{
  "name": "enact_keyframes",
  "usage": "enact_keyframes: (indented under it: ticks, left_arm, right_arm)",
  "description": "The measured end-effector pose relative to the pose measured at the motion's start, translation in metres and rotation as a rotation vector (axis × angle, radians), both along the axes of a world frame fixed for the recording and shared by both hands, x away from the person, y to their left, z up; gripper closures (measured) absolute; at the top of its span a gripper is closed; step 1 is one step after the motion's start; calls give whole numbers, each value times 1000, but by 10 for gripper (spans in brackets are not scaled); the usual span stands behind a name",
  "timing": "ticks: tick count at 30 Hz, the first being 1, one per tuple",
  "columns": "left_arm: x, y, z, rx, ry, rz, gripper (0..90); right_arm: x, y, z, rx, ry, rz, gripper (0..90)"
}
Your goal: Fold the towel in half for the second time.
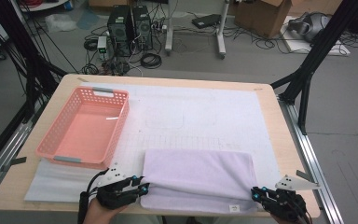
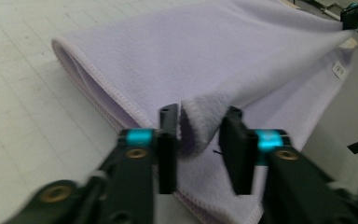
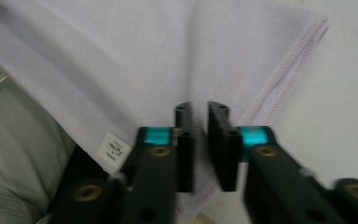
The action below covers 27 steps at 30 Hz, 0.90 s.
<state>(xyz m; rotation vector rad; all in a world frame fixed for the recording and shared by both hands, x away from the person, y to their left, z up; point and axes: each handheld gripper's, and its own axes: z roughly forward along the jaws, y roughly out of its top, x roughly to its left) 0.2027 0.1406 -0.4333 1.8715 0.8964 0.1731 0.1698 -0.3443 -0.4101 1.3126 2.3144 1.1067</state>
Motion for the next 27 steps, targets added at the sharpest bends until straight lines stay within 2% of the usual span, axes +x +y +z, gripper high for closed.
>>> enact_keyframes:
  ticks: [2,4,7,9,13,14,15,16,17,18,19,20,21,23,25,27]
  left_arm:
    - [3,2,2,-22,-14,20,500]
    - [7,4,5,-40,-34,36,457]
    - [12,5,9,-58,-62,58,432]
    - [16,5,10,-62,-69,76,428]
    - [24,5,6,-44,-60,105,428]
    - [25,4,5,-43,-57,114,428]
    - [26,4,4,-41,-55,119,428]
    - [27,5,4,-34,-56,121,428]
    - [29,5,4,-31,-57,130,428]
    - [30,5,3,-38,-53,138,426]
    - [32,6,4,-34,-54,140,424]
    - [33,6,3,-34,-54,141,423]
    - [35,6,3,-35,-50,144,421]
    - [40,4,1,-30,-41,147,415]
    - [44,2,0,-21,-34,150,412]
    - [48,0,-1,-15,-28,151,406]
  right_arm:
    - [1,-3,0,6,-24,-26,663]
    - [3,-5,2,25,-60,-65,623]
    - [12,-6,1,27,-107,-125,645]
    - [22,-3,-4,22,-103,-142,672]
    - [49,6,-20,-26,-79,-177,695]
    - [55,8,-24,-40,-71,-183,726]
    - [60,9,-28,-73,-69,-187,774]
    - [63,9,-31,-98,-57,-186,809]
    - [63,7,-31,-98,-64,-194,829]
    - [63,5,-28,-113,-56,-220,833]
    - [61,4,-26,-159,-68,-242,842]
    - [59,2,-24,-177,-63,-254,850]
    - [56,-1,-23,-178,-70,-261,818]
    - [51,-10,-20,-98,-88,-260,771]
    - [51,-16,-16,-49,-111,-269,733]
    - [53,-19,-15,-23,-125,-279,683]
